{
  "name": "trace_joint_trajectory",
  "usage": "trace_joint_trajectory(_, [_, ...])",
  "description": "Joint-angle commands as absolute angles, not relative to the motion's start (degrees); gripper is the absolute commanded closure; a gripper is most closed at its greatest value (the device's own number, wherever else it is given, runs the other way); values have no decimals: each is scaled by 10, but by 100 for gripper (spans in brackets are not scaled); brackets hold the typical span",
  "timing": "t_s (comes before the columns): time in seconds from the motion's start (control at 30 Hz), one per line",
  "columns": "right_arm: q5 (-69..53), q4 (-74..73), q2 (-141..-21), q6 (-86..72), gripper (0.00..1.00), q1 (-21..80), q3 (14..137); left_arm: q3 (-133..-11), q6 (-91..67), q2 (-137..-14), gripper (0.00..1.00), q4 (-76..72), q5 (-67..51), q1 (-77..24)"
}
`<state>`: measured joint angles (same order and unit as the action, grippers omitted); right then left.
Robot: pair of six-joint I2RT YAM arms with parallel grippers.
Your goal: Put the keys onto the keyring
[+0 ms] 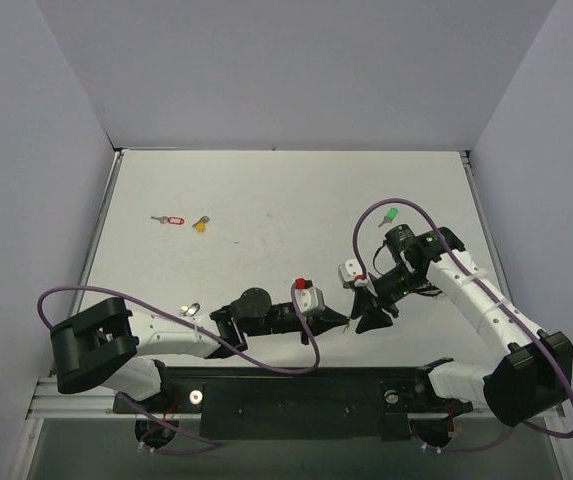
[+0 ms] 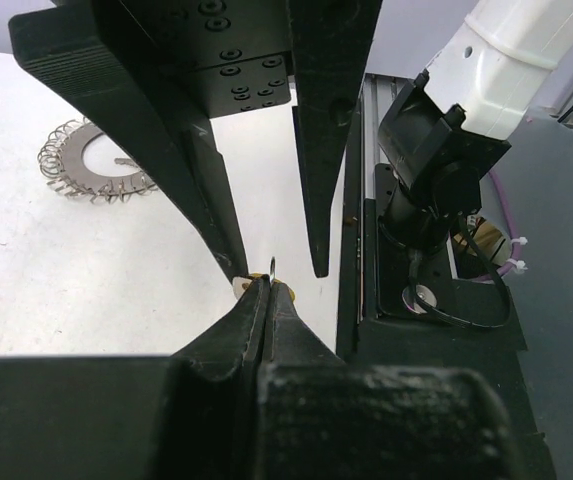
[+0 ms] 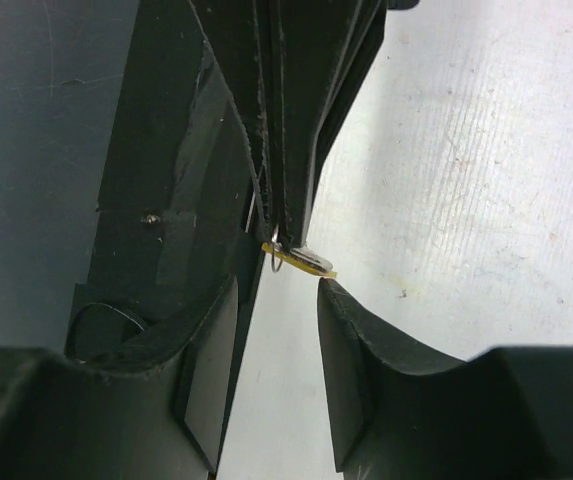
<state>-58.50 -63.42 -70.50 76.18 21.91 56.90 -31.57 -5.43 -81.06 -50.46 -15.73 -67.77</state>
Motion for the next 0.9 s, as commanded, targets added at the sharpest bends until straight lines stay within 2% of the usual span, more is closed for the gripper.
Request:
trace_joint_trajectory(0.0, [-628, -652, -708, 766, 68, 230, 586, -311, -74, -817, 100, -549, -156, -677])
trace_joint_trajectory(0.13, [-627, -651, -702, 759, 72, 229, 591, -306, -78, -819, 100, -549, -132, -677])
trace_joint_trajectory(0.37, [-622, -651, -702, 751, 72, 226, 593, -296, -90, -826, 100, -562, -100, -677])
trace_joint_trajectory(0.87, [-620, -650, -726, 752, 73, 229, 602, -307, -105, -838, 100, -578, -108, -678])
